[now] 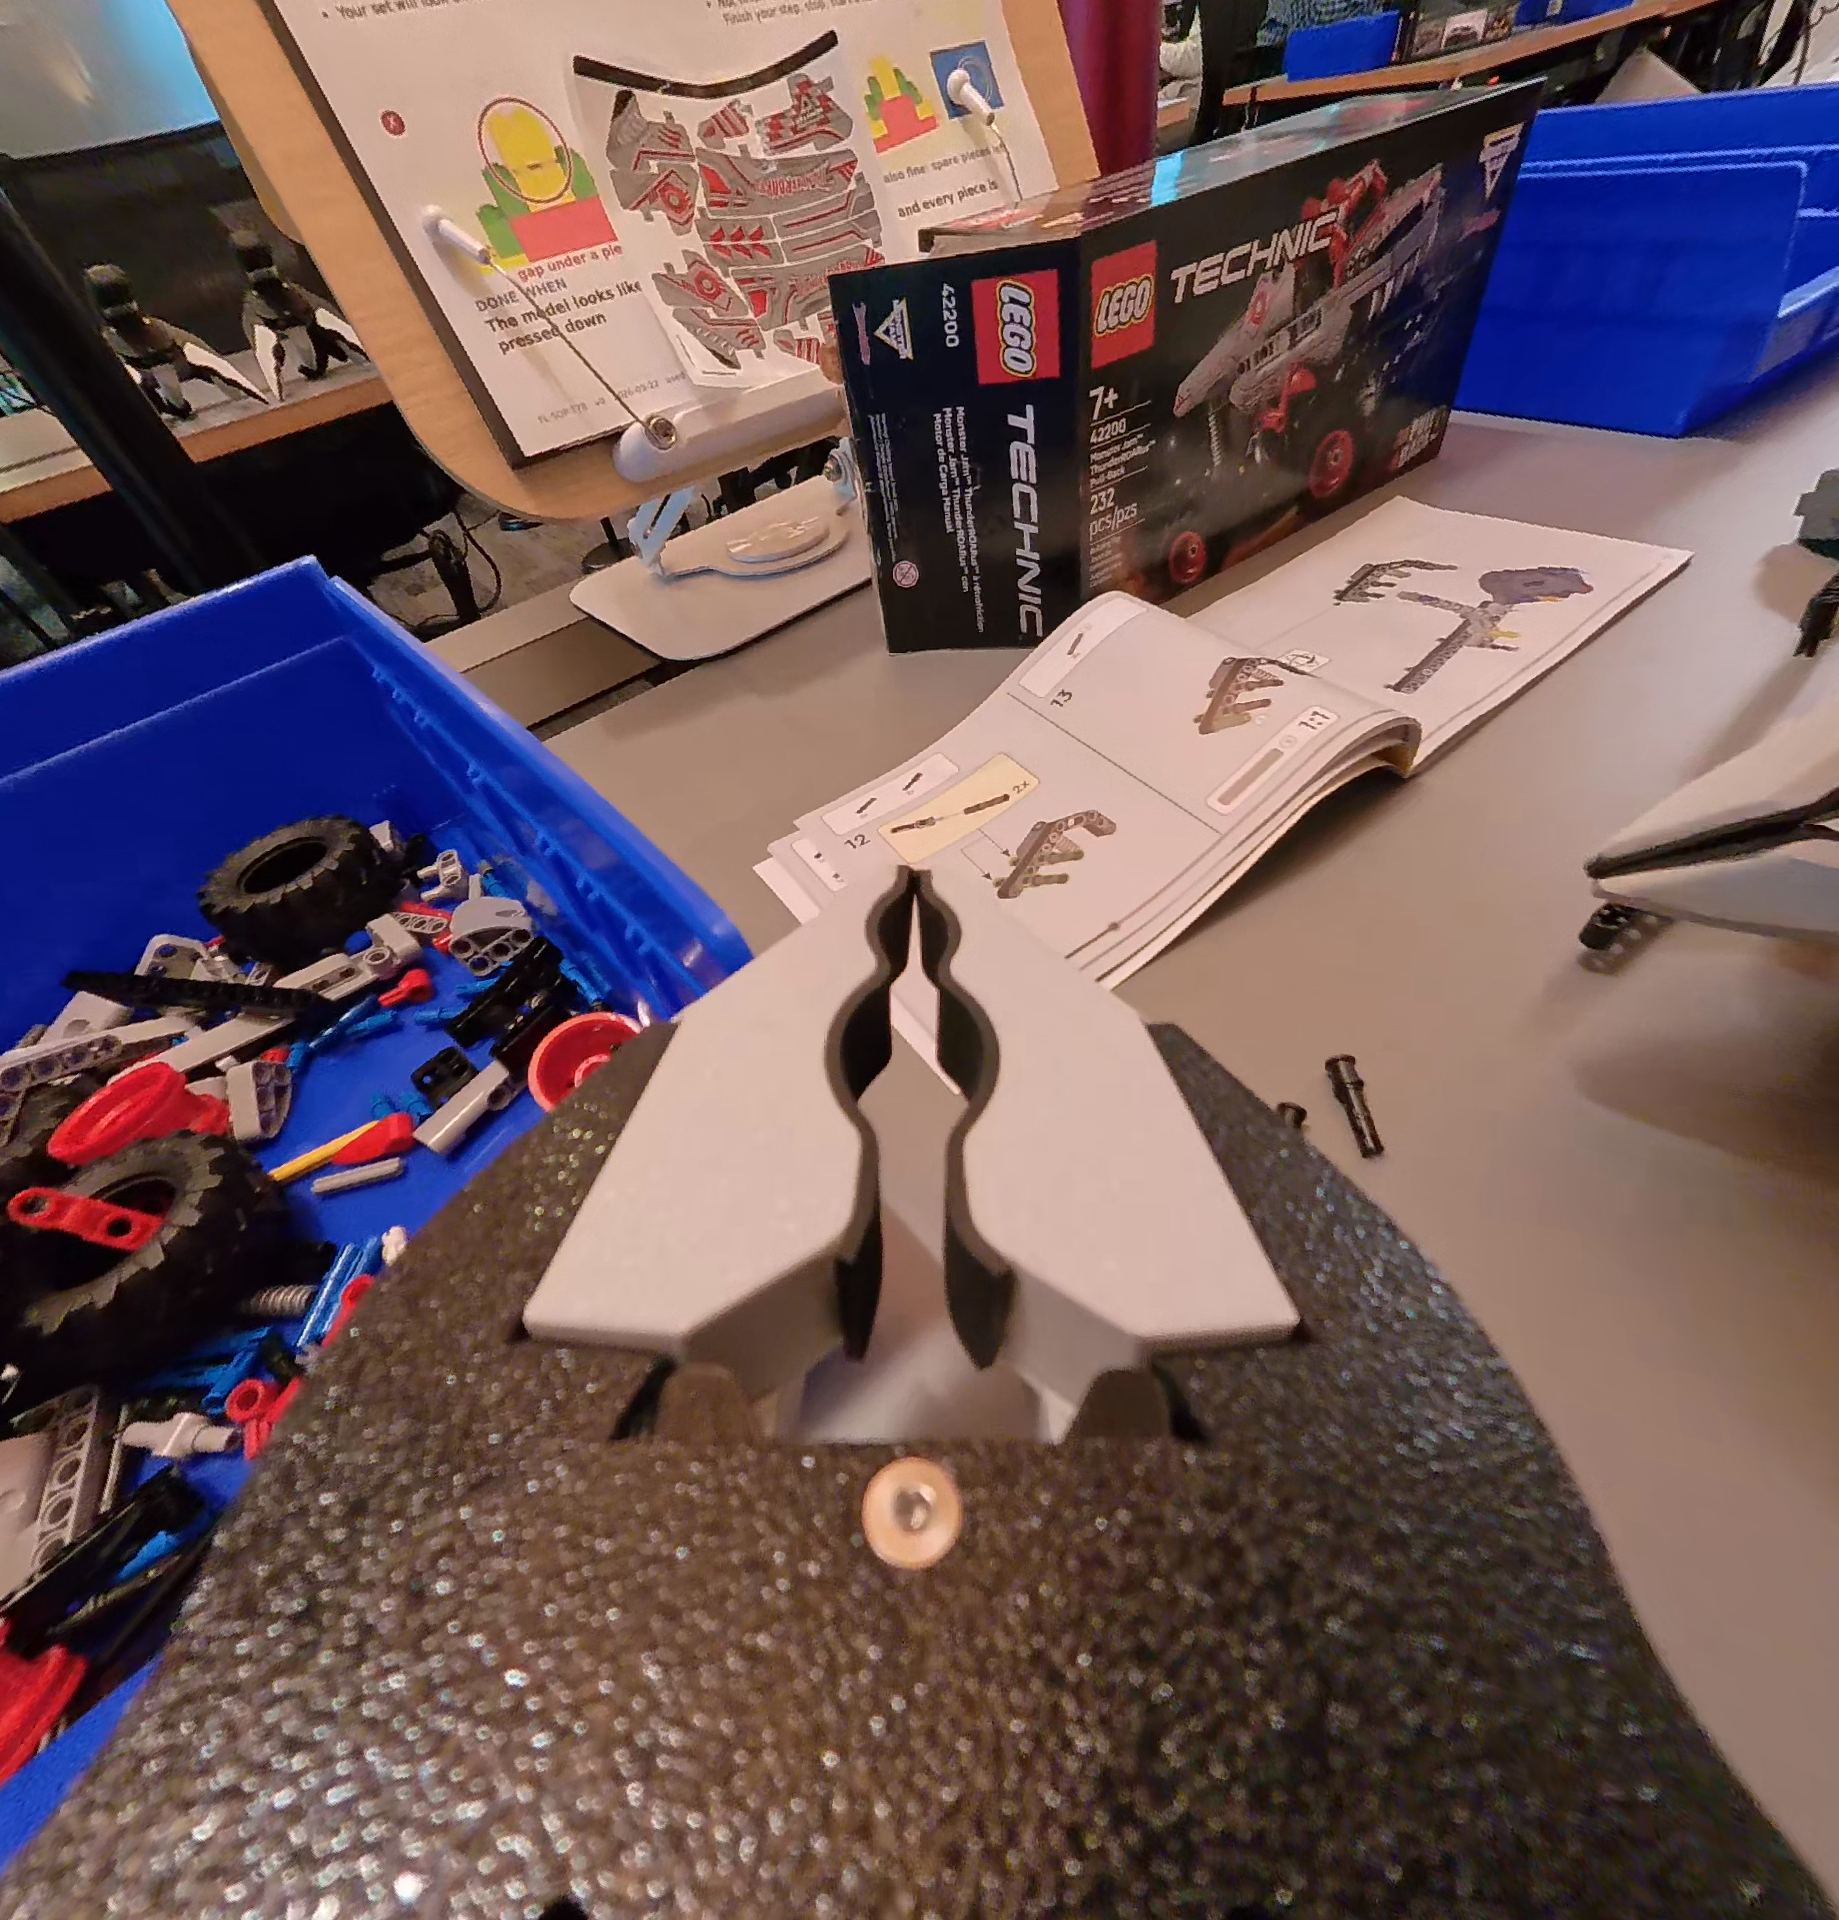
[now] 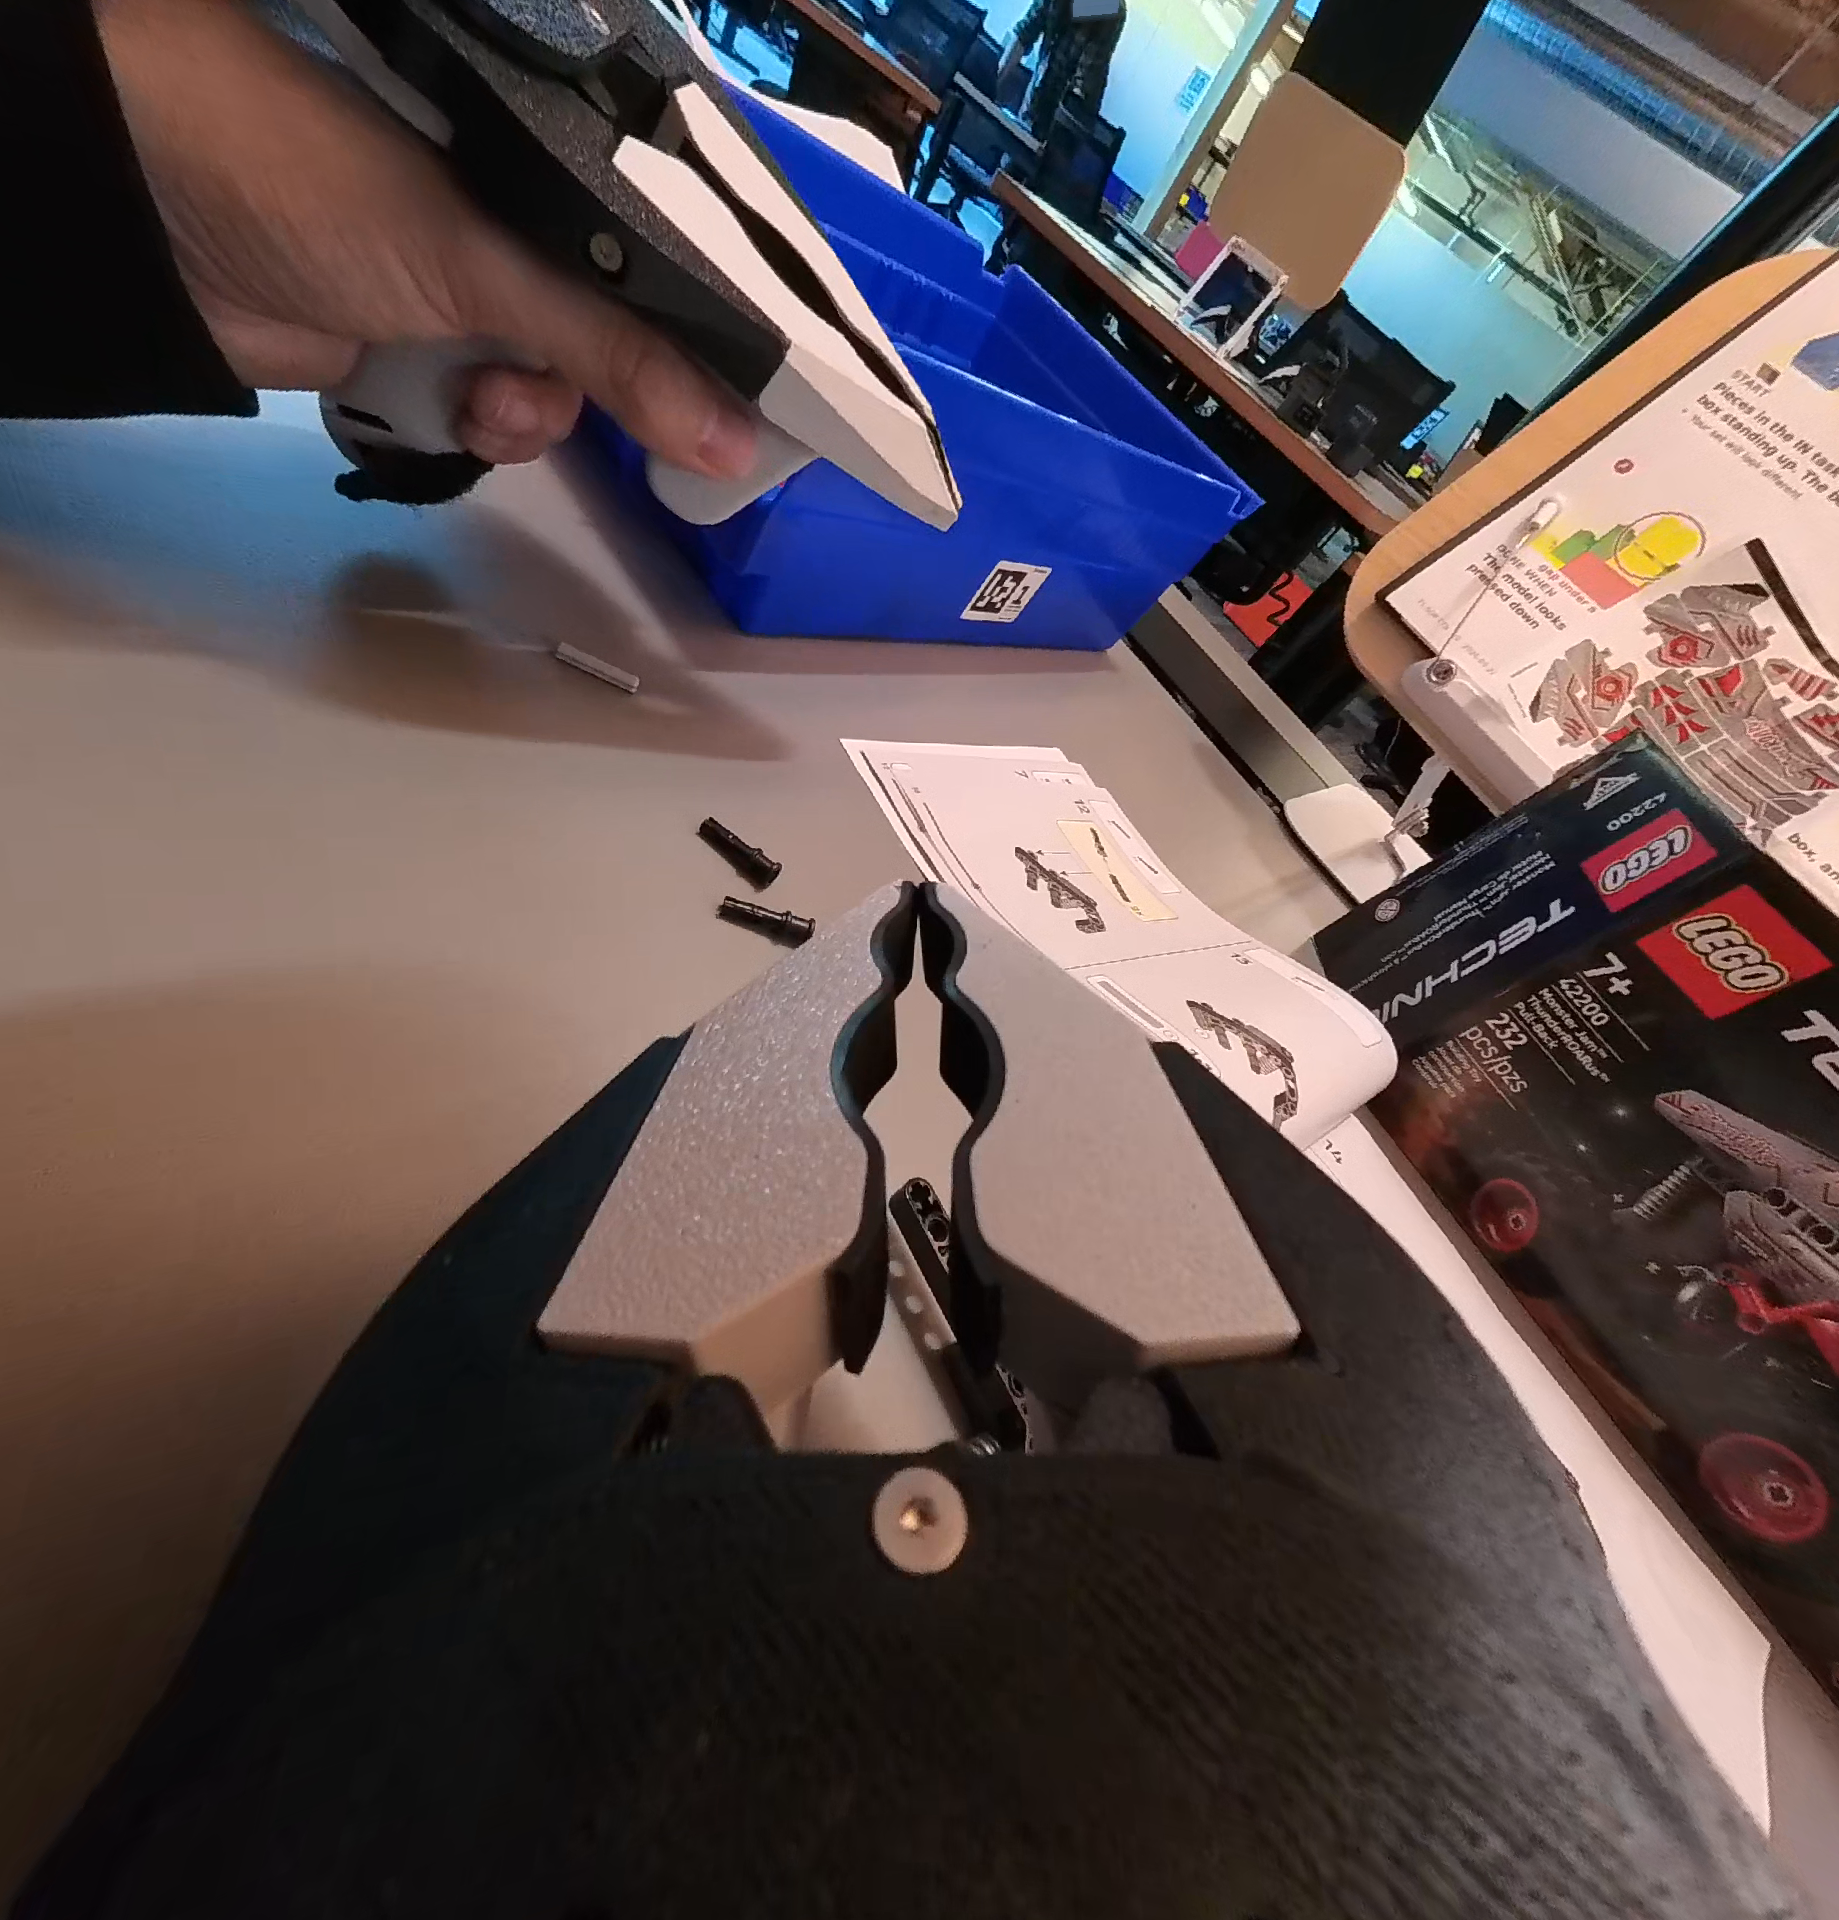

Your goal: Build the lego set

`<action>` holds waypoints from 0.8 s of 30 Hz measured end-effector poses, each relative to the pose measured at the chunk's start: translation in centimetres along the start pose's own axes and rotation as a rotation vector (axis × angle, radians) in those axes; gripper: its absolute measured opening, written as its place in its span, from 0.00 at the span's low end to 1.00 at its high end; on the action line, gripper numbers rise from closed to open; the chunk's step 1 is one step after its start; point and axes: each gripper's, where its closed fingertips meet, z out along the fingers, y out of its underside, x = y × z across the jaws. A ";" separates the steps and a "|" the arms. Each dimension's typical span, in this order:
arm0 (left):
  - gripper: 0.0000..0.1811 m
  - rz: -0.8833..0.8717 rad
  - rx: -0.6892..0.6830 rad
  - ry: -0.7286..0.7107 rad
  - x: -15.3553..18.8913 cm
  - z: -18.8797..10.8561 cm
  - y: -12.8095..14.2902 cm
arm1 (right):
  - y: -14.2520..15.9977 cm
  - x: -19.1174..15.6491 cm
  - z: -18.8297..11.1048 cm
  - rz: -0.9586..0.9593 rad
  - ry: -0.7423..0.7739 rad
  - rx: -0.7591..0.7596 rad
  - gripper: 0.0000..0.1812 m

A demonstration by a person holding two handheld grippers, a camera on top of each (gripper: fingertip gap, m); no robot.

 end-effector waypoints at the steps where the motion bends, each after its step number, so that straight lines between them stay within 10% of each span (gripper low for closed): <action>1: 0.00 0.001 0.000 0.000 0.0 0.0 0.0 | 0.0 0.0 0.0 -0.001 0.000 -0.001 0.00; 24: 0.00 0.001 -0.009 0.005 0.2 0.1 0.1 | 0.2 -0.5 0.1 -0.027 -0.021 -0.016 0.00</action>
